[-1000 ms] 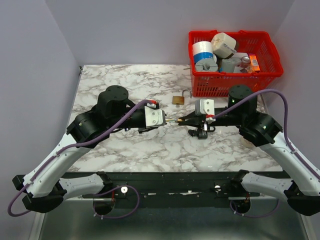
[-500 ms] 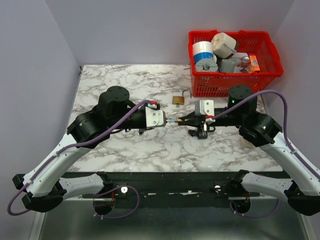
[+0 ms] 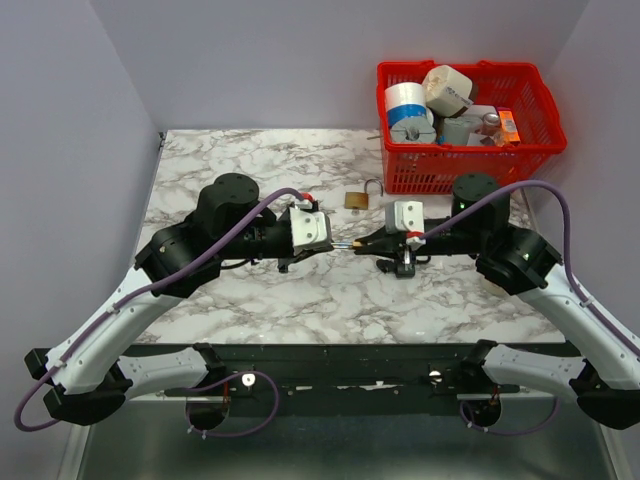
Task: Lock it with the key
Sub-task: Lock the lock.
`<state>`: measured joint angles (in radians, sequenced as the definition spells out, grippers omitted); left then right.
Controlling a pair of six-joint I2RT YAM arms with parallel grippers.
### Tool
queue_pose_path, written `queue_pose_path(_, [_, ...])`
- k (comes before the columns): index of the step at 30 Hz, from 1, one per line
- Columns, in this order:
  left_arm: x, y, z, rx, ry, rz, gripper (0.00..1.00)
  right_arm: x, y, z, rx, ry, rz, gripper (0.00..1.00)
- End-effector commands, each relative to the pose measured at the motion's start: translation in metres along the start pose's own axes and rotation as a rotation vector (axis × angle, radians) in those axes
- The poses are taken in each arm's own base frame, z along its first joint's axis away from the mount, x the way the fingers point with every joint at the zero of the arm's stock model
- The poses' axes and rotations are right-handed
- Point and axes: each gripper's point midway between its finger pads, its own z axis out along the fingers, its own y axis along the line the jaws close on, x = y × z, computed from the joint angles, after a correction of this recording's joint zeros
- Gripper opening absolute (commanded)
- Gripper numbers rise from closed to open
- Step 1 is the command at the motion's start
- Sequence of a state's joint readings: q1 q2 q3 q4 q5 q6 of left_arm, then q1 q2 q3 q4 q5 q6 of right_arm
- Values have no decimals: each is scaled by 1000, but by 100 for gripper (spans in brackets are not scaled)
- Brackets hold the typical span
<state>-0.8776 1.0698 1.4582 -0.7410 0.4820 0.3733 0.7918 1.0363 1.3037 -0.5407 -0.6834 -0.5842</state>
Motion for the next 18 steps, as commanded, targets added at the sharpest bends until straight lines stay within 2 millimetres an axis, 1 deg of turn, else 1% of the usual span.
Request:
queue_pose_path(1, [-18,5,20,11,-82,2,0,-21,9,16,-60,-92,-25,1])
queue_pose_path(7, [-19,-2,26,40,-94,2,0,-17,17,27,-110,-98,56,1])
queue_pose_path(13, [-22,-9,32,74,-111,22,0,-21,21,32,-150,-115,84,1])
queue_pose_path(17, [-23,-14,37,95,-116,22,0,-20,17,36,-140,-118,95,1])
queue_pose_path(18, [-23,-15,38,101,-118,8,0,-23,14,39,-132,-129,98,1])
